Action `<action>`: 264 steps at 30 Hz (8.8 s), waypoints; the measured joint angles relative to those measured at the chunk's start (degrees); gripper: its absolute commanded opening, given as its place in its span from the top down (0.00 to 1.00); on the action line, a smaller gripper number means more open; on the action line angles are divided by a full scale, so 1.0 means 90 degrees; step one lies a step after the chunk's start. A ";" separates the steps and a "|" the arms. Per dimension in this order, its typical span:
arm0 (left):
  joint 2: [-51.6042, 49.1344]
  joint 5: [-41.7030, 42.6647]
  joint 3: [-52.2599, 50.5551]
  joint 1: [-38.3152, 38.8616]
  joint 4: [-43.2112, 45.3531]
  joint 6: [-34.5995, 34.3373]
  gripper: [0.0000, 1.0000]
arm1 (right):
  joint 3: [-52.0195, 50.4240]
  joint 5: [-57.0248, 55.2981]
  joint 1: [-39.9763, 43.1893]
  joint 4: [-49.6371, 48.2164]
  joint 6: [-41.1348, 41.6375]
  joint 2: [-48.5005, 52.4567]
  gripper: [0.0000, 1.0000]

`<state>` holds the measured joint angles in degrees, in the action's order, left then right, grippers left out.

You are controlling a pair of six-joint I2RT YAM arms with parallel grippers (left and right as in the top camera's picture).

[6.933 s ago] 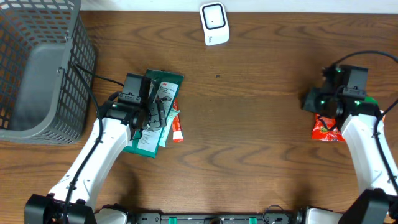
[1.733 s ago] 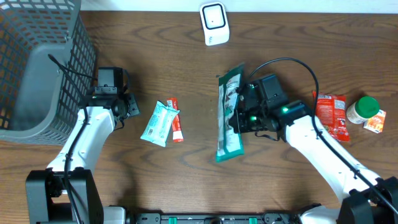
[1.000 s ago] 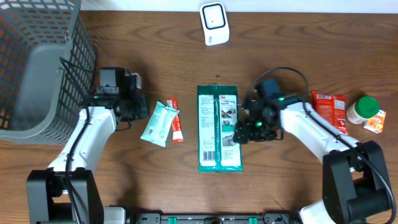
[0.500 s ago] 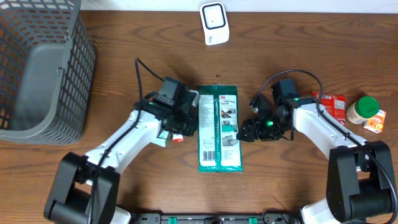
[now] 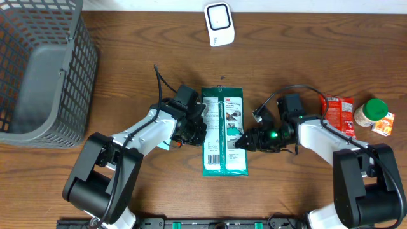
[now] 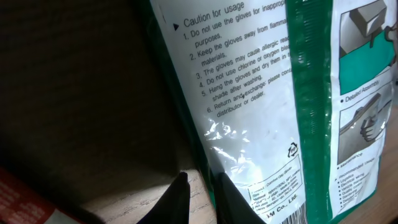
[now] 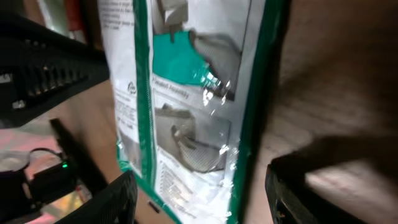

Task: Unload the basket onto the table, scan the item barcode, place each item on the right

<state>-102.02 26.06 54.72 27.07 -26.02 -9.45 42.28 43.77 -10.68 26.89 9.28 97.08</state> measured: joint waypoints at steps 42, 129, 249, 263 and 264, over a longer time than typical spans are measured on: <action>0.0000 0.0000 0.0000 0.0007 0.0039 -0.0170 0.83 | -0.1251 0.0879 -0.1088 -0.4044 0.2050 0.0002 0.56; 0.2013 -0.2251 0.0000 -0.2324 -0.0767 -0.0639 0.15 | 1.0486 -0.6246 -0.2089 0.5110 -0.4930 0.3028 0.99; 0.2013 -0.2251 0.0000 -0.2324 -0.0765 -0.0639 0.15 | 0.6152 -0.4201 0.1054 0.4303 -0.0668 0.2591 0.02; 0.2013 -0.2251 0.0000 -0.2324 -0.0767 -0.0639 0.15 | 0.4736 -0.4386 -0.0702 0.1870 0.0386 0.2412 0.99; 0.2013 -0.2251 0.0000 -0.2324 -0.0767 -0.0639 0.15 | 0.4592 -0.4631 -0.0687 0.1817 0.0505 0.2412 0.99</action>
<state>-83.90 5.80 54.72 6.15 -32.93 -15.20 83.61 2.09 -16.86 43.24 13.82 118.78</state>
